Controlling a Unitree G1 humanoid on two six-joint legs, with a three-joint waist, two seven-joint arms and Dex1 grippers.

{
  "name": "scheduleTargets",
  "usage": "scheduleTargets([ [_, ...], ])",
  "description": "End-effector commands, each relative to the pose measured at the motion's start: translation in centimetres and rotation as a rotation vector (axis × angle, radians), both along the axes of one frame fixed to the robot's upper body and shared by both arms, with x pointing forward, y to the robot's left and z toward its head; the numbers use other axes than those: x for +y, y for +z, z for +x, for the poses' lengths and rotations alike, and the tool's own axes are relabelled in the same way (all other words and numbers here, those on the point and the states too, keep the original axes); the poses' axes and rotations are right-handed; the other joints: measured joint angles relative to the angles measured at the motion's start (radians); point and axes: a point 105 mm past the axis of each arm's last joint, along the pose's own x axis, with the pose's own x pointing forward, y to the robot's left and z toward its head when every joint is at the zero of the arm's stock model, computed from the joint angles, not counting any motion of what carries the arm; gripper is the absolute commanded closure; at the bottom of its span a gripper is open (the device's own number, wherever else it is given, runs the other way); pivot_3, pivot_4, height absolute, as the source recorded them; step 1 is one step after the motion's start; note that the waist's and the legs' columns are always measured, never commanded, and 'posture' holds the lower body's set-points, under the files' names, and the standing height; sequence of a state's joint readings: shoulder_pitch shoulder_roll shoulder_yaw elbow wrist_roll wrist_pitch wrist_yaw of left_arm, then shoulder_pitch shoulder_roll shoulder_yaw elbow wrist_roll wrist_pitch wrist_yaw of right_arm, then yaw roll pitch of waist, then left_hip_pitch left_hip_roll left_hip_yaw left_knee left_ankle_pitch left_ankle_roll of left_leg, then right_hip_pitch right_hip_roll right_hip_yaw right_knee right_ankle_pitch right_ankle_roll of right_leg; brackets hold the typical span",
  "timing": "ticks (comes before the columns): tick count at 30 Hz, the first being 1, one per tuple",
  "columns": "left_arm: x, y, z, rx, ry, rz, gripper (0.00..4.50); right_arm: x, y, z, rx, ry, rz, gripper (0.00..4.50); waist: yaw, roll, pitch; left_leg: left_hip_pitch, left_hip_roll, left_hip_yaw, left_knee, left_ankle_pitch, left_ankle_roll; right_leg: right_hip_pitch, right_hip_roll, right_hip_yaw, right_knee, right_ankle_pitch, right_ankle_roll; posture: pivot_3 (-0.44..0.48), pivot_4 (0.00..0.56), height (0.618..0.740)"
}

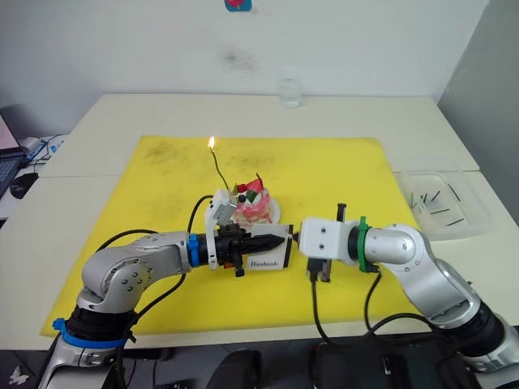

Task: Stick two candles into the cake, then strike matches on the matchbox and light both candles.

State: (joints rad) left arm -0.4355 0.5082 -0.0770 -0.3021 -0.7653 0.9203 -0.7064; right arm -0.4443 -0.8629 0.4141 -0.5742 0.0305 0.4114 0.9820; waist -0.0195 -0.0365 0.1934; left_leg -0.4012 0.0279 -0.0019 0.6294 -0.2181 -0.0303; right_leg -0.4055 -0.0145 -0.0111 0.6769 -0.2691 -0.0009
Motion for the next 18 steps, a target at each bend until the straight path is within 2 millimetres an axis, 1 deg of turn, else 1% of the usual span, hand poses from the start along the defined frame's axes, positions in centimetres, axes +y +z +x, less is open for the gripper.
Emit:
scheduleTargets([
  [1,1.3,2.0,1.1,-0.136,0.045,0.010,4.50,-2.5,1.5,-0.6,-0.031,0.082,-0.112,4.46,0.003,0.000,0.000,0.000,-0.001,0.000,0.000,0.000,0.000,0.000,0.000,0.000,0.000,0.000,0.000,0.000,0.150,0.740],
  [2,1.8,2.1,1.1,-0.145,0.048,0.021,4.50,-3.1,2.2,-0.1,-0.051,0.070,-0.118,4.46,0.003,0.000,0.001,0.000,-0.001,0.001,0.000,0.000,0.000,0.000,0.000,0.001,0.000,0.000,0.000,0.000,0.150,0.740],
  [4,2.6,2.0,0.5,-0.134,0.045,0.037,4.50,-3.4,3.6,0.6,-0.074,0.042,-0.088,4.46,-0.005,-0.001,0.001,0.001,0.000,0.002,0.000,0.000,0.000,0.000,0.000,0.002,0.000,0.000,0.000,0.000,0.150,0.740],
  [7,3.3,1.0,-1.4,-0.078,0.009,0.070,4.50,-3.0,5.9,1.8,-0.112,-0.025,0.020,4.46,-0.014,-0.001,0.001,0.002,0.002,0.001,0.000,0.000,0.000,0.000,0.000,0.002,0.002,0.000,0.000,0.000,0.150,0.740],
  [9,3.6,0.4,-2.1,-0.045,0.006,0.080,4.50,-2.7,6.7,2.3,-0.131,-0.052,0.067,4.46,-0.011,-0.001,0.001,0.002,0.002,0.001,0.000,0.000,0.000,-0.001,0.000,0.001,0.003,-0.001,-0.001,0.000,0.150,0.740],
  [13,4.0,-0.2,-2.7,-0.014,0.018,0.091,4.50,-2.4,7.7,3.0,-0.166,-0.078,0.109,4.46,-0.002,-0.001,0.001,0.001,0.002,-0.001,0.000,0.000,0.000,0.000,0.000,0.000,0.003,-0.001,-0.002,0.000,0.150,0.740],
  [18,3.8,-0.1,-2.4,-0.010,0.026,0.077,4.50,-2.0,8.3,3.3,-0.183,-0.092,0.146,4.46,0.003,-0.001,0.001,0.001,-0.001,0.000,0.001,0.000,0.000,0.000,-0.004,0.002,0.002,0.000,0.000,0.000,0.150,0.740],
])
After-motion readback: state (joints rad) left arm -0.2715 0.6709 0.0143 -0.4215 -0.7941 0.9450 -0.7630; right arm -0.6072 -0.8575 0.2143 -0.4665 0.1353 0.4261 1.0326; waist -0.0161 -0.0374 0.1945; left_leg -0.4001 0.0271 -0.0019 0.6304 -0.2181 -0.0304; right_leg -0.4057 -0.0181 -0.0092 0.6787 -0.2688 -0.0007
